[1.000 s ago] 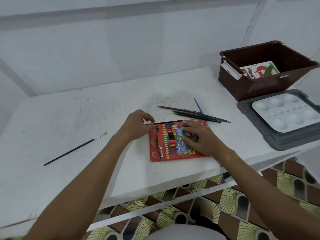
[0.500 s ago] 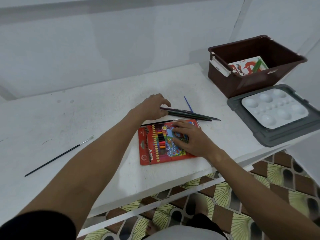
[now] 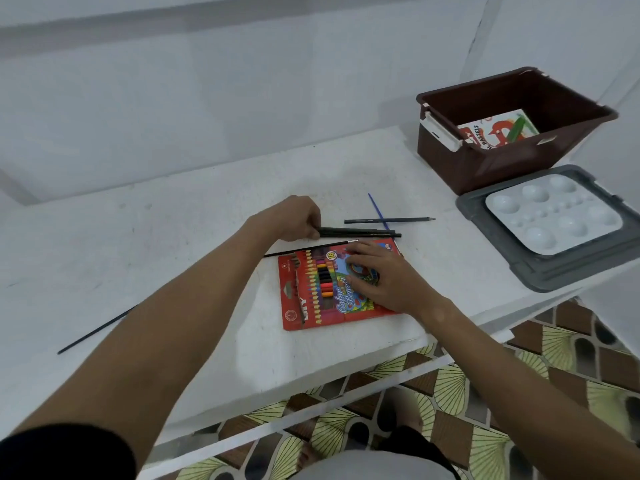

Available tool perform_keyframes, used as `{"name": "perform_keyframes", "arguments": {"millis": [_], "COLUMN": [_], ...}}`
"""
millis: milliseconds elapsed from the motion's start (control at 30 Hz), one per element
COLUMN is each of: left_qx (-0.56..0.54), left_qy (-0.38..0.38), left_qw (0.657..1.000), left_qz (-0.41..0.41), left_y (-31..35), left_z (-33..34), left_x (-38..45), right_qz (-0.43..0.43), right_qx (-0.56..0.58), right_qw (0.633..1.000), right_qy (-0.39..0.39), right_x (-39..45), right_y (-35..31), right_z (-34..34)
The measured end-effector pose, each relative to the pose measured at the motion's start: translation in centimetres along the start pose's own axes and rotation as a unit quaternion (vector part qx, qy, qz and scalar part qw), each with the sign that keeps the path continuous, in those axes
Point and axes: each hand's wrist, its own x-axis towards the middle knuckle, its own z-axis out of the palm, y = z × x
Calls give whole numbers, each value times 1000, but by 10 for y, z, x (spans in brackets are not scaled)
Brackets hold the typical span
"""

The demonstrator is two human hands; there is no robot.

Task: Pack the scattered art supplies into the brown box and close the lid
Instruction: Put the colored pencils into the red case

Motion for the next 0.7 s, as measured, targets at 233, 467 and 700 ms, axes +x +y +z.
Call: {"name": "perform_keyframes", "arguments": {"millis": [233,467,700], "left_qx": [-49,-53,-16], "left_qy": [55,143,213], "left_qw": [996,985,976], "left_qz": [-59,-75,-50], "left_y": [-31,-54,-75], "left_z": [-7,12,44], "left_x": [-53,-142,-216], "right_qz": [0,6,11], "right_qx": [0,-3,-22], "right_qw": [1000,1000,1000], "right_qy": [0,-1,-6], "right_x": [1,0,2], "right_y": [-5,-7,-6], "right_z": [-3,-4,-2]}}
